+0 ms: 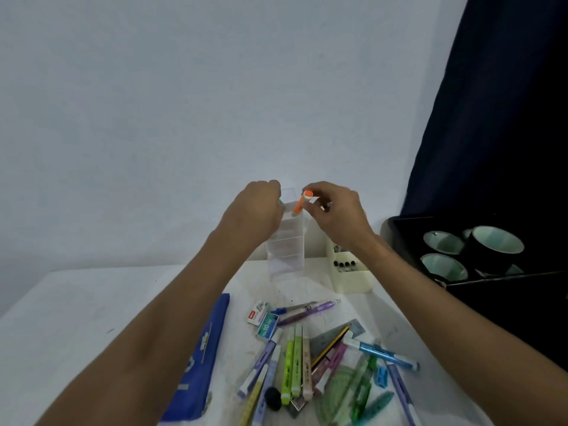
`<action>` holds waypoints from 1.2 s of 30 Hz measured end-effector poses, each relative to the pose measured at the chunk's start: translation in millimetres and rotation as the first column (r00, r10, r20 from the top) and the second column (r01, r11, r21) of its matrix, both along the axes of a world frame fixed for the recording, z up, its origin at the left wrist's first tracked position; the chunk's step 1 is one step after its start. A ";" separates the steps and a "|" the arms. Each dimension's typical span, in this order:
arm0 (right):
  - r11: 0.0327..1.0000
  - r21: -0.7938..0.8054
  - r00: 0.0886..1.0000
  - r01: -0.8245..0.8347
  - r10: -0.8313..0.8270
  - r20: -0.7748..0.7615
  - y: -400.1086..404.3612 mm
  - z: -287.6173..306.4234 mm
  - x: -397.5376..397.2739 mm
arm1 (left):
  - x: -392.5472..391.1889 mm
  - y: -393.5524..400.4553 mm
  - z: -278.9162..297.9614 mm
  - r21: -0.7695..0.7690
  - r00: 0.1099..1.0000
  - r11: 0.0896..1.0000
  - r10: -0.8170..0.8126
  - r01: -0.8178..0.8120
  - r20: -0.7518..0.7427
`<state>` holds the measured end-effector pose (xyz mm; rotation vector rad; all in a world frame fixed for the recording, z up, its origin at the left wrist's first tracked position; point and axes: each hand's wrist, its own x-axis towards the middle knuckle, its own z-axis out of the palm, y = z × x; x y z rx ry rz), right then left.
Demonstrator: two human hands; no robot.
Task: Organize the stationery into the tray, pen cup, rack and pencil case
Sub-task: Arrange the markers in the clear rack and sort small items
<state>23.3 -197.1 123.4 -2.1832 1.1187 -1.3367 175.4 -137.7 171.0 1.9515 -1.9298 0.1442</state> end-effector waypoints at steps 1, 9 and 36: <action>1.000 -0.009 1.000 -0.006 0.006 -0.019 -2.4 -4.1 1.5 | -0.3 -3.1 -3.1 0.010 1.000 1.000 -0.005 0.005 -0.005; 0.995 0.016 0.988 -0.097 0.098 -0.116 -16.9 -26.5 18.2 | 3.7 -26.3 -19.9 0.082 0.999 0.996 -0.017 0.020 -0.038; 0.982 -0.179 0.914 -0.059 -0.019 -0.406 6.9 -53.8 27.3 | 17.3 -1.8 -83.0 -0.130 0.996 0.990 0.039 -0.049 -0.077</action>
